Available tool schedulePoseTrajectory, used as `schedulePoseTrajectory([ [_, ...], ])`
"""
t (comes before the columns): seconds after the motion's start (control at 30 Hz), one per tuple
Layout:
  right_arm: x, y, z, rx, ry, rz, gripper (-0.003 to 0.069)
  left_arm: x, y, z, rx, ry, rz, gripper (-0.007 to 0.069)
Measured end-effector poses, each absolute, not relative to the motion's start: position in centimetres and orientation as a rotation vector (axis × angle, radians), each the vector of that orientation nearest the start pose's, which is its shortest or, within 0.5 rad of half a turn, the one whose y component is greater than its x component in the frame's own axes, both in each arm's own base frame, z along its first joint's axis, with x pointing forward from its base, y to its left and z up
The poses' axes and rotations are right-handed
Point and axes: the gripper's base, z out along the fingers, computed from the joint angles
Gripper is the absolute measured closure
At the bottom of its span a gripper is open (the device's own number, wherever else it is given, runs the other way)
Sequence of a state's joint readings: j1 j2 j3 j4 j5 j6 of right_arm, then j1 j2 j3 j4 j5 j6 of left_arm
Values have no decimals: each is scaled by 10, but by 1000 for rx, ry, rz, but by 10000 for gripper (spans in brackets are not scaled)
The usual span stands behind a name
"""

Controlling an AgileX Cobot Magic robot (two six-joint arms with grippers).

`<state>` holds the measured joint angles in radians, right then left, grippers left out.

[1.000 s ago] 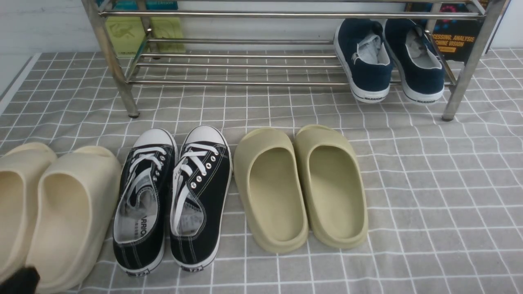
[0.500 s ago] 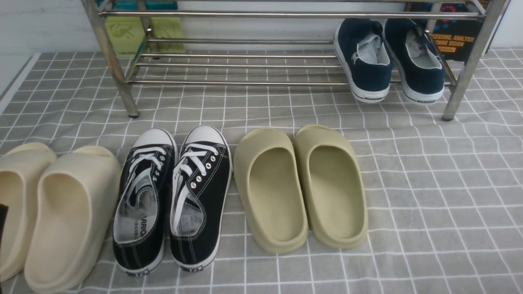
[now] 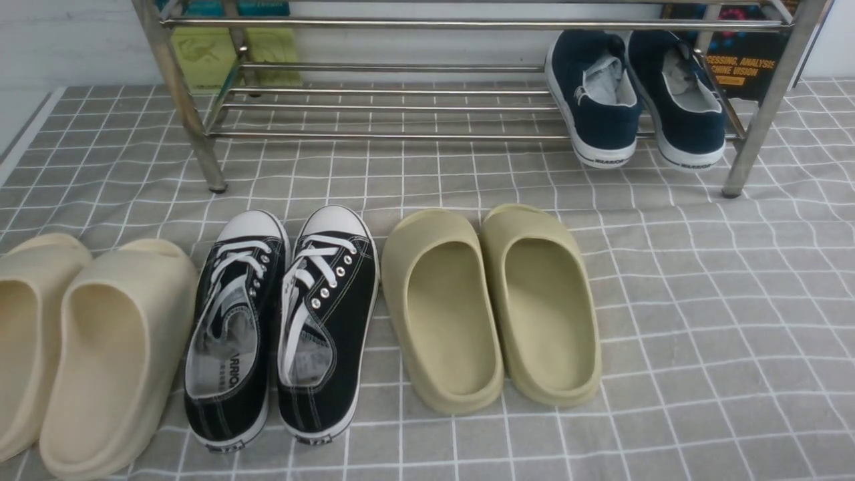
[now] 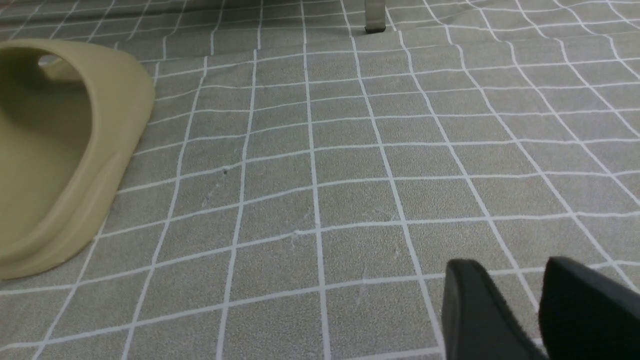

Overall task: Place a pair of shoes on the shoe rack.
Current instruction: Use the left arm to grab the shoe closest to it

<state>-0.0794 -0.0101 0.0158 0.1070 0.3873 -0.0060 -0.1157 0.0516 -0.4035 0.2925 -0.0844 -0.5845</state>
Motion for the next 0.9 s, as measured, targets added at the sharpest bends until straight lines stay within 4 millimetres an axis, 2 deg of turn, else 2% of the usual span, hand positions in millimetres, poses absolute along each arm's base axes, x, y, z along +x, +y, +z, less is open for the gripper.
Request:
schedulePoseTrajectory([
  [0.03,52,0,174,134,1870,47,420,19,3,376,-153,1220,-323,638],
  [0.13,52,0,174,134,1870,47,420,43,10,400,-264,1521,-196,638],
  [0.17,52,0,174,134,1870,47,420,48,11,406,-286,1571,-172,638],
  [0.27,52,0,174,134,1870,47,420,84,14,404,-408,1852,-81,638],
  [0.3,52,0,174,134,1870,47,420,87,14,403,-414,1865,-78,638],
  [0.33,52,0,174,134,1870,47,420,101,11,397,-447,1941,-80,638],
  [0.4,52,0,174,134,1870,47,420,117,5,389,-458,1980,-144,638],
  [0.47,52,0,174,134,1870,47,420,125,-1,386,-452,1950,-233,638],
  [0.5,52,0,174,134,1870,47,420,133,-12,380,-447,1822,-435,638],
  [0.53,52,0,174,134,1870,47,420,133,-12,380,-447,1822,-435,638],
  [0.57,52,0,174,134,1870,47,420,135,-17,376,-470,1632,-616,638],
  [0.6,52,0,174,134,1870,47,420,135,-17,376,-470,1632,-616,638],
  [0.63,52,0,174,134,1870,47,420,135,-15,369,-527,1421,-751,638],
  [0.67,52,0,174,134,1870,47,420,135,-13,366,-554,1352,-786,638],
  [0.73,52,0,174,134,1870,47,420,132,-3,352,-673,1097,-902,638],
  [0.77,52,0,174,134,1870,47,420,132,-3,352,-673,1097,-902,638],
  [0.8,52,0,174,134,1870,47,420,128,4,339,-747,961,-972,638],
  [0.9,52,0,174,134,1870,47,420,124,7,325,-785,863,-1049,638],
])
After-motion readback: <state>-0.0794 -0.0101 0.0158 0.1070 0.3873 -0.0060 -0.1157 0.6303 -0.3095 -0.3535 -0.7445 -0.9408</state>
